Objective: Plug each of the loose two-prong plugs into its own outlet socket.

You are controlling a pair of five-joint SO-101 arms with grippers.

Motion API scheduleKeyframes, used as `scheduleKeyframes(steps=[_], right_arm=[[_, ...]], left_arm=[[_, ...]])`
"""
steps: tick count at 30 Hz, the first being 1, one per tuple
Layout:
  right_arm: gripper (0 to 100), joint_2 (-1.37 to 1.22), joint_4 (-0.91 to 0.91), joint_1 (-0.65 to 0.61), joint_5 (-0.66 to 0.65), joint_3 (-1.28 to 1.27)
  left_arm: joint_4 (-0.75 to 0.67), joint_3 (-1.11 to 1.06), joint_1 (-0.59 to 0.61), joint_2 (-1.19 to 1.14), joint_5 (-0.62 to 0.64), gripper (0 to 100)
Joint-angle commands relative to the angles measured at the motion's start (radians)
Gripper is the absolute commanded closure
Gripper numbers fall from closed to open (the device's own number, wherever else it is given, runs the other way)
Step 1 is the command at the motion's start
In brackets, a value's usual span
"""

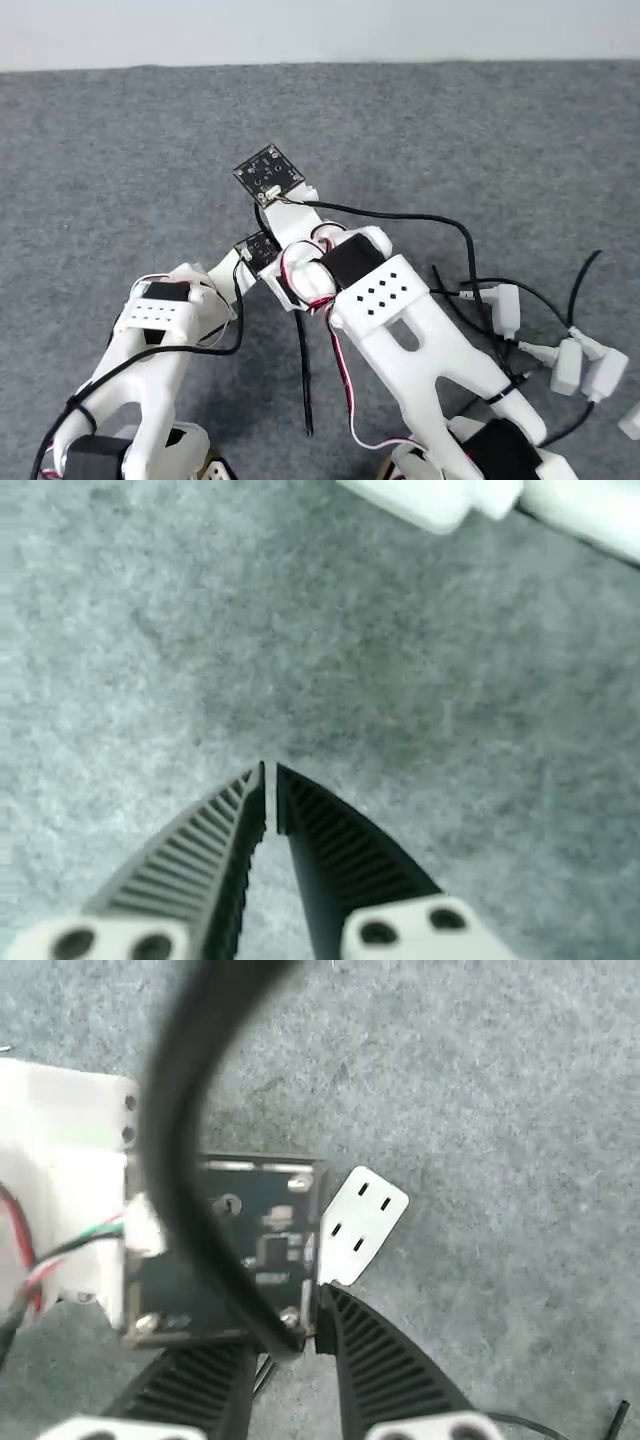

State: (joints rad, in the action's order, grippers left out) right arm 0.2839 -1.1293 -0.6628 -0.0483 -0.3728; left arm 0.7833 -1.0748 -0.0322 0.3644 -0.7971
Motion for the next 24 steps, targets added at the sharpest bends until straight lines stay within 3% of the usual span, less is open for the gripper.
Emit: scheduleKeyframes(steps=[1,6,24], right_arm=[[99.1,-0.042,0.131,0.048,-0.057,-0.011],[99.1,-0.162,0.288,0.094,-0.124,-0.023],[99.1,-0.234,0.343,0.107,-0.153,-0.028]], left_arm=[[-0.08,0.007,0.02,0.044,0.117,99],[-0.14,0.036,0.087,0.043,0.292,99],[-0.141,0.031,0.086,0.037,0.265,99]])
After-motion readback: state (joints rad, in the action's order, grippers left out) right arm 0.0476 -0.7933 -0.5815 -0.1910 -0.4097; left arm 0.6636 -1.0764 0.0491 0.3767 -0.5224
